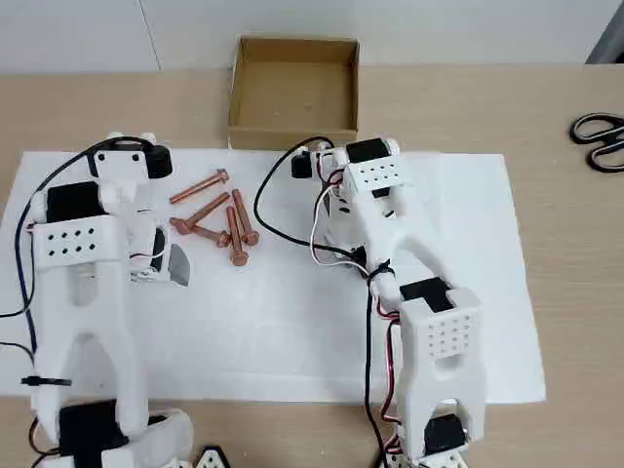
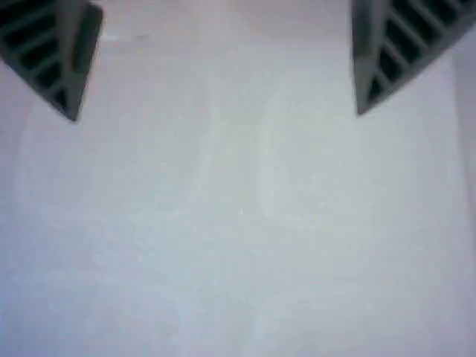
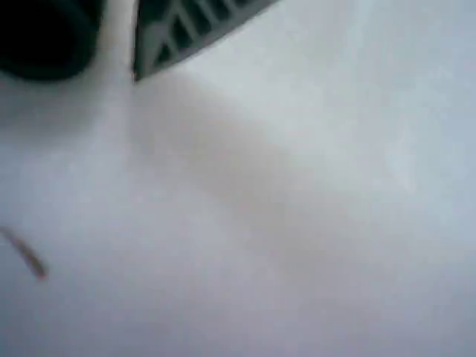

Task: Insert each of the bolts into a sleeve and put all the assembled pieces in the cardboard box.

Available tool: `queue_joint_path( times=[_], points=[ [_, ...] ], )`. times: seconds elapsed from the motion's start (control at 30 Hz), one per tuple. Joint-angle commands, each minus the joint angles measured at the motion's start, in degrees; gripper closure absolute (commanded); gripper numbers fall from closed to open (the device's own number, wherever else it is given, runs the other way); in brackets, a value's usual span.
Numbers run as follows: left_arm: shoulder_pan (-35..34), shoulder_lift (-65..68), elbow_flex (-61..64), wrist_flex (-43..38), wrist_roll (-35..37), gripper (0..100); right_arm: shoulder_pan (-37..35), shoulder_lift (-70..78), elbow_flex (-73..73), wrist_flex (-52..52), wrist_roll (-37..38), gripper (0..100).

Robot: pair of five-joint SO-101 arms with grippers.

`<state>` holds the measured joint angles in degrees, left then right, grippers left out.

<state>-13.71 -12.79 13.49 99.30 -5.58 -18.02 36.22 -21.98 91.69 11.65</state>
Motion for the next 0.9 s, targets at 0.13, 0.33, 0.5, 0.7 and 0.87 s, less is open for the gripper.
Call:
queue_joint_path(
  times=[0.13,0.33,0.5,0.7,0.87],
  points=[
    [-0.09,-0.62,-0.22,1.05,-0.53,77,0.31,-0.48,3.69,0.31,-0.53,84.0],
    [-0.09,-0.62,-0.22,1.05,-0.62,77,0.22,-0.48,3.96,0.31,-1.67,84.0],
    [-0.09,-0.62,-0.22,1.05,-0.62,77,0.31,0.04,4.04,0.13,-2.02,84.6],
    [0.00,-0.62,-0.22,1.05,-0.62,77,0.40,-0.04,4.04,0.22,-2.46,99.3],
    [0.00,-0.62,-0.40,1.05,-0.62,77,0.22,-1.45,2.46,2.07,-1.85,99.4]
  ],
)
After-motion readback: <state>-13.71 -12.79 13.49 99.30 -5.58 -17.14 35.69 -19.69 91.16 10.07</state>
